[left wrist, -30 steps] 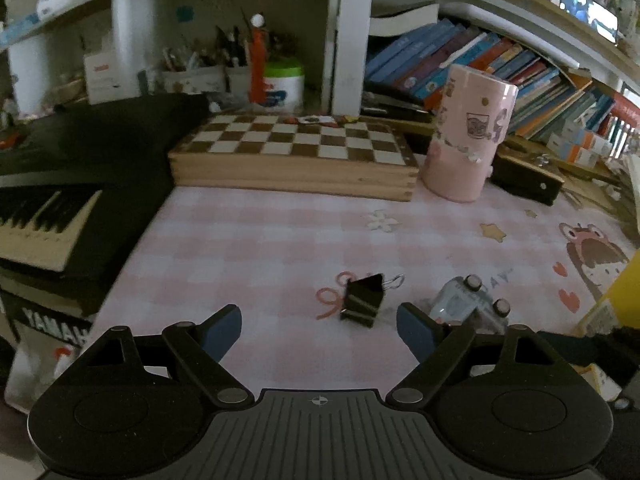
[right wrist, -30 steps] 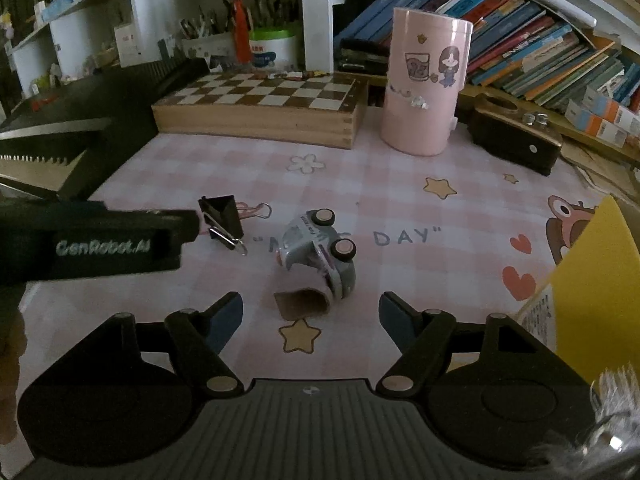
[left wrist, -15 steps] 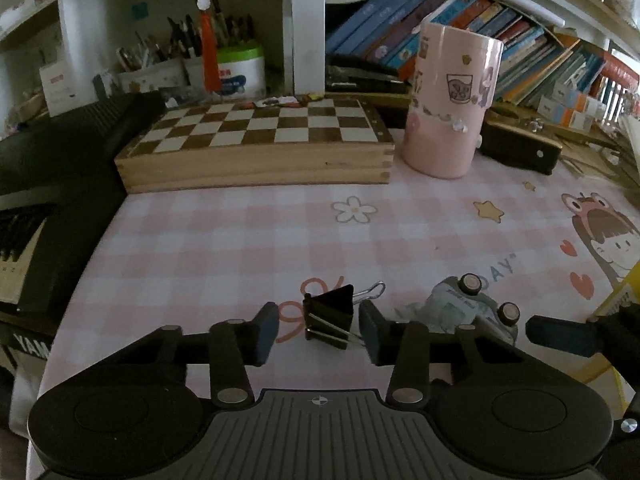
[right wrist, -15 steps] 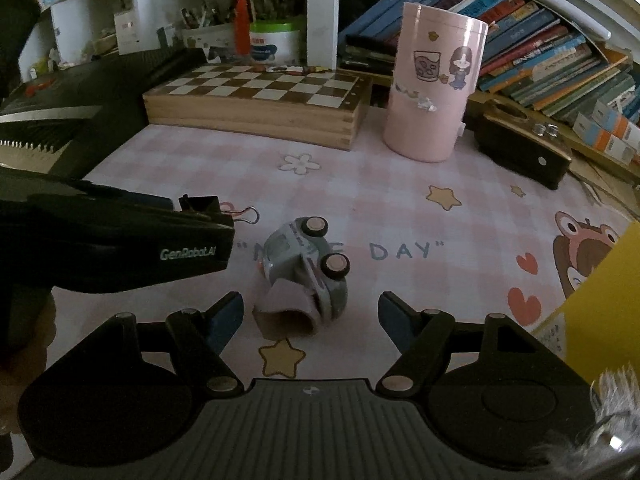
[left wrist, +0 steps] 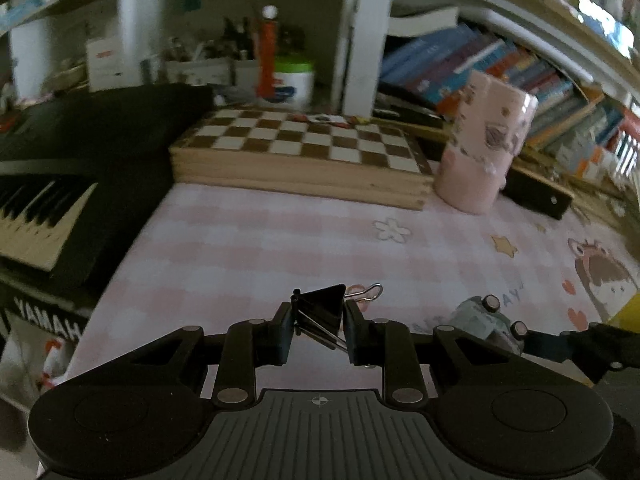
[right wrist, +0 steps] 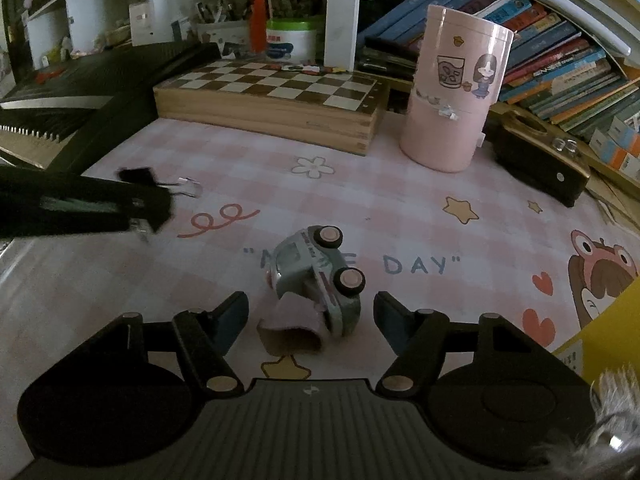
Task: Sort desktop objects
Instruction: 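Grasp the black binder clip with the left tool while the right tool grasps the grey toy car, then carry the binder clip and toy car with both tools to the yellow box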
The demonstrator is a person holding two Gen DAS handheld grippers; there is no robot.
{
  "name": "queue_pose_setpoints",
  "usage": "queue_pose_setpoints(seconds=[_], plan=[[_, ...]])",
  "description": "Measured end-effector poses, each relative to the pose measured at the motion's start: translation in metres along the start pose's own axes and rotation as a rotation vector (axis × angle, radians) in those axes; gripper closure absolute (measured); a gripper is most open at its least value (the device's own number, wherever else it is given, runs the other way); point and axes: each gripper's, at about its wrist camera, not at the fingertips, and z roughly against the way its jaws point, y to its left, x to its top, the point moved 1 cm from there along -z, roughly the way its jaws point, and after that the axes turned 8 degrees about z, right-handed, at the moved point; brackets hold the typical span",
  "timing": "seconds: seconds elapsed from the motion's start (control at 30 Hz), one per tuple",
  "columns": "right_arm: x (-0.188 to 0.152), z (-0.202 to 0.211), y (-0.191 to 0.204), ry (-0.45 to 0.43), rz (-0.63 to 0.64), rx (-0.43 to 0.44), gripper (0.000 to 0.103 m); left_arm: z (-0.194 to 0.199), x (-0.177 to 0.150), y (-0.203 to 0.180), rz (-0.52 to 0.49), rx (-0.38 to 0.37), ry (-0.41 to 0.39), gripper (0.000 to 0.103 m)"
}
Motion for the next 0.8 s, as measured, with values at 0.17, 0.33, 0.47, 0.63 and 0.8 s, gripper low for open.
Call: queue_pose_setpoints(seconds=[0.17, 0.33, 0.47, 0.63, 0.8], plan=[[-0.001, -0.006, -0.002, 0.000, 0.000, 0.015, 0.048, 0.017, -0.006, 0.014, 0.043, 0.006, 0.001, 0.078], [0.000, -0.004, 0.000, 0.002, 0.008, 0.013, 0.059, 0.033, -0.016, 0.020, 0.059, 0.006, 0.005, 0.078], [0.000, 0.006, 0.002, -0.012, 0.005, 0.018, 0.059, 0.047, -0.018, 0.025, 0.067, 0.004, -0.014, 0.078], [-0.001, 0.027, 0.005, -0.035, -0.007, 0.014, 0.059, 0.066, -0.019, 0.029, 0.079, -0.005, -0.042, 0.078], [-0.006, 0.053, 0.012, -0.062, -0.026, 0.018, 0.059, 0.088, -0.026, 0.029, 0.072, -0.027, -0.064, 0.078]])
